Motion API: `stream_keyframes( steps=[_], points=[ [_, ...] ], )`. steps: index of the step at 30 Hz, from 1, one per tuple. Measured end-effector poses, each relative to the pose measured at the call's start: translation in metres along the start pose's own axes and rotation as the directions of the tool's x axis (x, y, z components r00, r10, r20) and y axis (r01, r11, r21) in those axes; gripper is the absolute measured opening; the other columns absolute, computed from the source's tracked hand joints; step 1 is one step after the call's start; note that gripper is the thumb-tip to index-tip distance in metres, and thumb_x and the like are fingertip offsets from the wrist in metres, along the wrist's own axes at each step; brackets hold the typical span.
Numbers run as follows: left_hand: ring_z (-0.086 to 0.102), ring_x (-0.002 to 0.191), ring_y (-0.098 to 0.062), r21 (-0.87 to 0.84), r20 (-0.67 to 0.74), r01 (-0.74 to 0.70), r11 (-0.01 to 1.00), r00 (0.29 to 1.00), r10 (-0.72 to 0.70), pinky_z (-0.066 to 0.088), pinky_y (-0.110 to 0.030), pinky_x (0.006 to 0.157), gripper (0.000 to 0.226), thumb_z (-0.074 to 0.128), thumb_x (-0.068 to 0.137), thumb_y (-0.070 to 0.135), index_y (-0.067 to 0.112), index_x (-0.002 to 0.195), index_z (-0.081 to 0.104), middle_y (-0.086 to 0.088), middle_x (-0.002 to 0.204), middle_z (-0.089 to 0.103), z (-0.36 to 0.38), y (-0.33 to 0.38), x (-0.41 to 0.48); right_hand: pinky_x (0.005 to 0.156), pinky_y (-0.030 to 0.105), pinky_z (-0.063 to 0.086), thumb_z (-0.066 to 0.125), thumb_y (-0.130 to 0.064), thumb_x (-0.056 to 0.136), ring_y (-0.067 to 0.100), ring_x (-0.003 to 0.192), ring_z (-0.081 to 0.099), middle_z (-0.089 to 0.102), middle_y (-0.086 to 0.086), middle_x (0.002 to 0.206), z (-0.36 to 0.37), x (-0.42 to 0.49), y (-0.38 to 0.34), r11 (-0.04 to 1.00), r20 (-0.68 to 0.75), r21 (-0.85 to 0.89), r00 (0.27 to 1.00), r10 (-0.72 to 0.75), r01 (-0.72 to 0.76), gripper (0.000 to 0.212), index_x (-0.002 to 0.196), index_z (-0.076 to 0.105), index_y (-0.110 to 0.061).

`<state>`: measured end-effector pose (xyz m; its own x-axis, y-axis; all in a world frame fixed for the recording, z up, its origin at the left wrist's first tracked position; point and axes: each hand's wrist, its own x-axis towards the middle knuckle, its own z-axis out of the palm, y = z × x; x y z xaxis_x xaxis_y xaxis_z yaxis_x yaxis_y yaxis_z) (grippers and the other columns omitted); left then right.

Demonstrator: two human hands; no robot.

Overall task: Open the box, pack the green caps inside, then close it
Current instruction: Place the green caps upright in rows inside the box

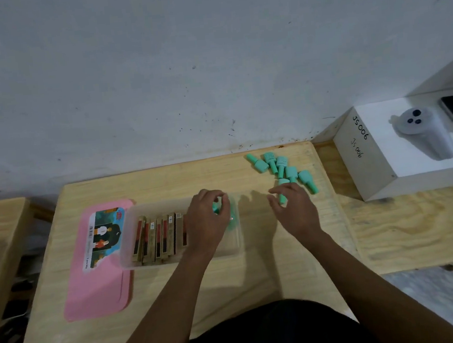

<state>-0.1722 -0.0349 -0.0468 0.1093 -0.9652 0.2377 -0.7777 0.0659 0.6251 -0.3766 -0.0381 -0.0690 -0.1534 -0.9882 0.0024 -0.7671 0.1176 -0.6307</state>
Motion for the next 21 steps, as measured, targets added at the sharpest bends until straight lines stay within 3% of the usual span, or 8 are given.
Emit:
stream_keyframes(
  steps=[3,6,9,12,15,21],
  points=[
    [0.055,0.074,-0.011,-0.062,0.029,-0.152,0.986,0.988,0.154,0.043,-0.025,0.064,0.016,0.058,0.089,0.029,0.017,0.087,0.068,0.004,0.078,0.062,0.019,0.031,0.008,0.087,0.036,0.047,0.061,-0.037,0.091,0.02,0.119,0.053,0.058,0.001,0.129,-0.019,0.006,0.036,0.98,-0.005,-0.016,0.98,0.198,-0.198,0.024,0.112,0.068,-0.029],
    [0.055,0.074,-0.013,-0.153,0.217,-0.163,0.975,0.957,0.194,0.048,-0.03,0.064,0.016,0.058,0.087,0.03,0.019,0.093,0.068,0.003,0.081,0.062,0.047,0.06,0.013,0.085,0.039,0.05,0.06,-0.038,0.089,0.023,0.111,0.057,0.06,0.004,0.124,-0.031,0.012,0.065,0.943,0.006,-0.032,0.944,0.33,-0.33,0.027,0.114,0.067,-0.03],
    [0.058,0.094,-0.02,-0.106,0.484,-0.011,0.994,0.873,0.062,0.05,-0.034,0.077,0.034,0.06,0.087,0.037,0.02,0.116,0.06,-0.001,0.102,0.061,0.08,0.079,0.014,0.085,0.039,0.051,0.061,-0.038,0.088,0.025,0.109,0.058,0.061,0.006,0.12,-0.036,0.02,0.08,0.907,0.026,-0.058,0.907,0.42,-0.418,0.034,0.121,0.062,-0.029],
    [0.057,0.109,-0.026,0.019,0.624,0.145,0.989,0.772,-0.125,0.049,-0.041,0.089,0.051,0.059,0.086,0.043,0.018,0.129,0.047,-0.008,0.122,0.055,0.113,0.08,0.012,0.091,0.043,0.051,0.062,-0.036,0.087,0.026,0.115,0.056,0.059,0.007,0.125,-0.035,0.03,0.086,0.875,0.084,-0.088,0.872,0.482,-0.476,0.044,0.13,0.054,-0.029],
    [0.056,0.111,-0.031,0.149,0.632,0.163,0.975,0.743,-0.221,0.049,-0.045,0.091,0.051,0.061,0.084,0.039,0.018,0.128,0.046,-0.01,0.123,0.054,0.135,0.075,0.012,0.091,0.046,0.05,0.06,-0.036,0.09,0.028,0.117,0.053,0.057,0.009,0.124,-0.032,0.037,0.087,0.868,0.11,-0.144,0.864,0.492,-0.476,0.044,0.132,0.052,-0.026],
    [0.055,0.109,-0.03,0.219,0.556,0.179,0.959,0.785,-0.274,0.049,-0.043,0.087,0.043,0.063,0.082,0.036,0.015,0.119,0.055,-0.01,0.116,0.056,0.15,0.074,0.015,0.086,0.044,0.047,0.058,-0.039,0.088,0.028,0.116,0.051,0.055,0.007,0.119,-0.027,0.05,0.086,0.865,0.133,-0.153,0.858,0.497,-0.478,0.042,0.127,0.053,-0.024]
  ],
)
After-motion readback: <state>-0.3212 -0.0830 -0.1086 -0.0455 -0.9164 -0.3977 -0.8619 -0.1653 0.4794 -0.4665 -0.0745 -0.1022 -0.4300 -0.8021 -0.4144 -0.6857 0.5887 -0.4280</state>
